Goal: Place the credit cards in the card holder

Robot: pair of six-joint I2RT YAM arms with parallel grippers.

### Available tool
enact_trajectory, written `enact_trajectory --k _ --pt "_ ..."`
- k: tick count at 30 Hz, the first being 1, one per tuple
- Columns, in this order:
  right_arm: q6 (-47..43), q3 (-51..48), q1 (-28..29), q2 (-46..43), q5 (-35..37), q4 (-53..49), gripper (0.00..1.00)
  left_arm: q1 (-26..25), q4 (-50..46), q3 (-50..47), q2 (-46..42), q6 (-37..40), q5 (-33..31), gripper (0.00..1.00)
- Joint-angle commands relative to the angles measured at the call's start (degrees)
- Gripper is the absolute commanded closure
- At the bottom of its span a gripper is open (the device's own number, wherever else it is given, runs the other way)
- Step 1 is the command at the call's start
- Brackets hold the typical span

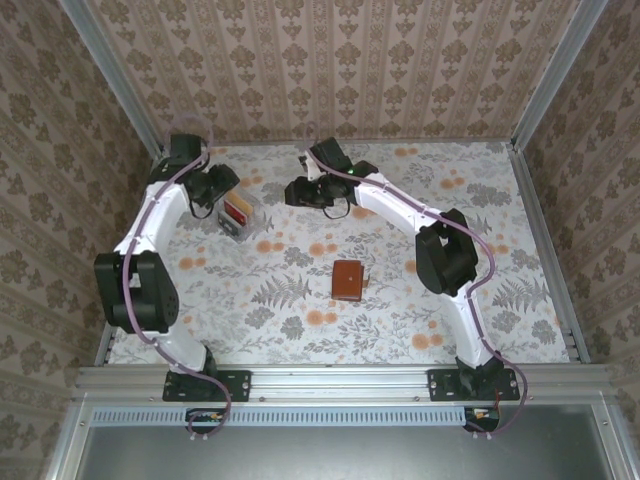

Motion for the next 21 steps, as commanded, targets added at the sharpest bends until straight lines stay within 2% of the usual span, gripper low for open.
enact_trajectory --k 1,5,9,15,21 --pt "0.6 -2.3 -0.3 -2.9 1.4 -1.9 0.56 -2.3 -4.2 5.9 4.6 0.6 0.1 0.47" --pt "0.3 -8.2 -0.5 -7.7 4.4 -2.0 0.56 -5.4 -14.3 16.8 12.7 -0.7 -6.6 0.49" --pt "0.7 -15.9 -1.0 -13.4 7.6 -0.8 0.55 -8.6 -20.5 25.5 19.1 -0.8 -11.0 0.52" --pt "2.4 -25.6 -2.6 -20.9 9.8 1.5 0.55 -11.6 -23.6 29.6 23.7 0.4 -14.1 0.55" --pt "1.9 -28.8 -3.4 -23.4 10.2 0.7 0.55 -12.3 -23.4 29.7 25.6 0.5 -13.7 0.54"
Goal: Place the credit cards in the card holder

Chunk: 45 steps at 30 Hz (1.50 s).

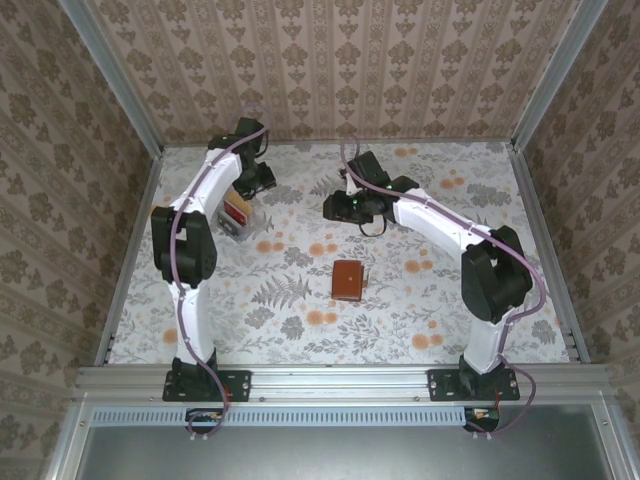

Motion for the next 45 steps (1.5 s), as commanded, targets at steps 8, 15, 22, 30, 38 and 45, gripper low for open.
enact_trajectory --k 8,15,22,30,38,45 --pt "0.9 -2.4 -0.2 -1.9 1.1 -0.3 0.55 -0.3 -4.6 3.0 3.0 1.1 -3.5 0.53" --pt "0.7 -2.8 -0.3 -1.8 1.3 -0.9 0.55 -0.7 -4.1 2.3 3.9 1.4 -3.6 0.52" --pt "0.8 -3.6 -0.4 -2.1 1.5 -0.9 0.55 -1.4 -4.4 1.5 3.1 0.9 -5.7 0.53" --pt "1.0 -4.2 -0.6 -2.5 1.8 -0.7 0.55 -1.7 -1.1 -1.7 -1.2 0.3 -7.9 0.53" --pt "1.3 -4.5 -0.6 -2.4 1.4 -0.3 0.55 -1.8 3.8 -5.2 -5.4 0.4 -5.9 0.52" --pt "1.5 -4.5 -0.6 -2.2 1.1 -0.1 0.55 -1.6 3.9 -5.2 -6.5 0.7 -6.2 0.52"
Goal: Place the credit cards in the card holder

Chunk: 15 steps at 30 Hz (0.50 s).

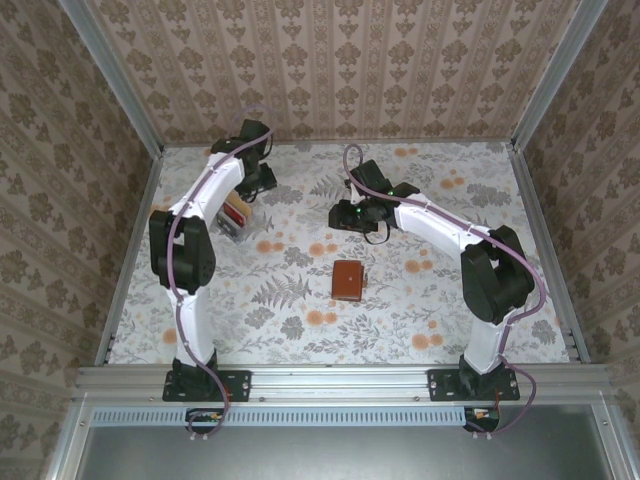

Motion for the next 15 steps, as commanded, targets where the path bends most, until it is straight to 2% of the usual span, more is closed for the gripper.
enact_trajectory --k 1,15 --pt "1.3 -0.5 -0.3 -1.8 0.7 -0.1 0.55 0.3 0.0 -0.6 -2.3 0.2 -0.3 0.52" --pt "1.5 -0.4 -0.3 -1.7 0.6 -0.4 0.54 0.6 -3.5 -0.4 0.7 -1.4 -2.1 0.52"
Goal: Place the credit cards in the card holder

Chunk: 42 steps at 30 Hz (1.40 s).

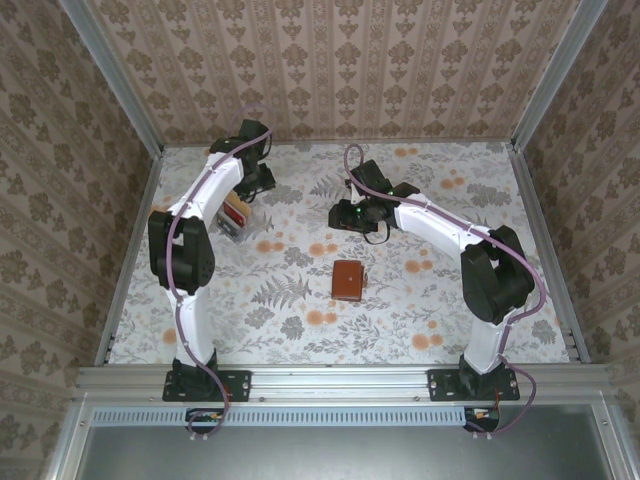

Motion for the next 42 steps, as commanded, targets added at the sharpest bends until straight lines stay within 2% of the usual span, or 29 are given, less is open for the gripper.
enact_trajectory --k 1,12,22,32,42 --pt "0.4 -0.4 -0.3 -1.7 0.7 -0.4 0.54 0.4 -2.3 -0.4 1.1 -1.0 -1.2 0.52" --pt "0.5 -0.5 -0.3 -1.8 0.8 -0.6 0.54 0.5 -2.9 -0.1 3.9 -1.0 -0.2 0.52" --pt "0.5 -0.9 -0.4 -2.2 1.2 -0.7 0.54 -0.2 -4.4 2.3 5.9 1.0 3.8 0.52" --pt "0.5 -2.5 -1.3 -3.9 2.7 -0.7 0.54 -2.4 -5.9 4.5 6.3 2.6 6.9 0.52" --pt "1.0 -6.8 -4.9 -7.4 3.6 -0.3 0.54 -5.5 -5.5 4.7 5.8 1.8 11.3 0.52"
